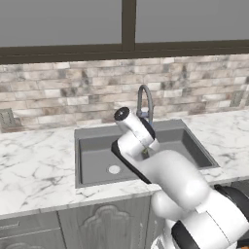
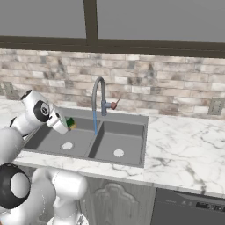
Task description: Soak the sponge with water for a few seconds and then drop it inside the sink.
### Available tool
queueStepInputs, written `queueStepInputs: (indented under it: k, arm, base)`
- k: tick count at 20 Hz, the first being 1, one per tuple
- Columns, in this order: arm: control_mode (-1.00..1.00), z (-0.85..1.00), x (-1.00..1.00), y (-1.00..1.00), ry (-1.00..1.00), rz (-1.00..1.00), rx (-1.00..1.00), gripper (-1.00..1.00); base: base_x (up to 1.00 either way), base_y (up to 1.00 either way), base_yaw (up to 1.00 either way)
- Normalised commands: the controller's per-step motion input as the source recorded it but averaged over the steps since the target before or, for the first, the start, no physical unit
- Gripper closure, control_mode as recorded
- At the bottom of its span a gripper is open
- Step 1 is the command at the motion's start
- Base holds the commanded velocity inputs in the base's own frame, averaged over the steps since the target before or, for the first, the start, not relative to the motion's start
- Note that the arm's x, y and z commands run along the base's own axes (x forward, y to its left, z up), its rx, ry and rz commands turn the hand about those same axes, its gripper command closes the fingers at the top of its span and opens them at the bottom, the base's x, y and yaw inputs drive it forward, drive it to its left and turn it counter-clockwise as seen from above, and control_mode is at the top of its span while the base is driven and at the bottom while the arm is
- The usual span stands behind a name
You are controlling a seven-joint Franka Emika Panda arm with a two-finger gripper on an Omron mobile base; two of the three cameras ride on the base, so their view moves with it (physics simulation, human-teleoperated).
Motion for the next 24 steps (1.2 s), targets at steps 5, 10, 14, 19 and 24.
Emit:
queueStepInputs:
  k: [5,10,14,19,24]
  arm:
    - [-1.0,0.0,0.25,0.0,0.02,-0.16,-0.04,1.0]
    - [-1.0,0.0,0.12,-0.02,0.02,-0.13,-0.01,1.0]
    - [-1.0,0.0,0.0,-0.35,0.0,-0.04,0.0,1.0]
    - [-1.0,0.0,0.0,-0.5,0.01,0.0,0.0,1.0]
    - [-1.0,-0.12,0.0,-0.19,0.0,0.0,0.0,1.0]
  base:
    - [0.0,0.0,0.0]
    - [0.0,0.0,0.0]
    - [0.0,0.0,0.0]
    - [0.0,0.0,0.0]
    - [0.0,0.0,0.0]
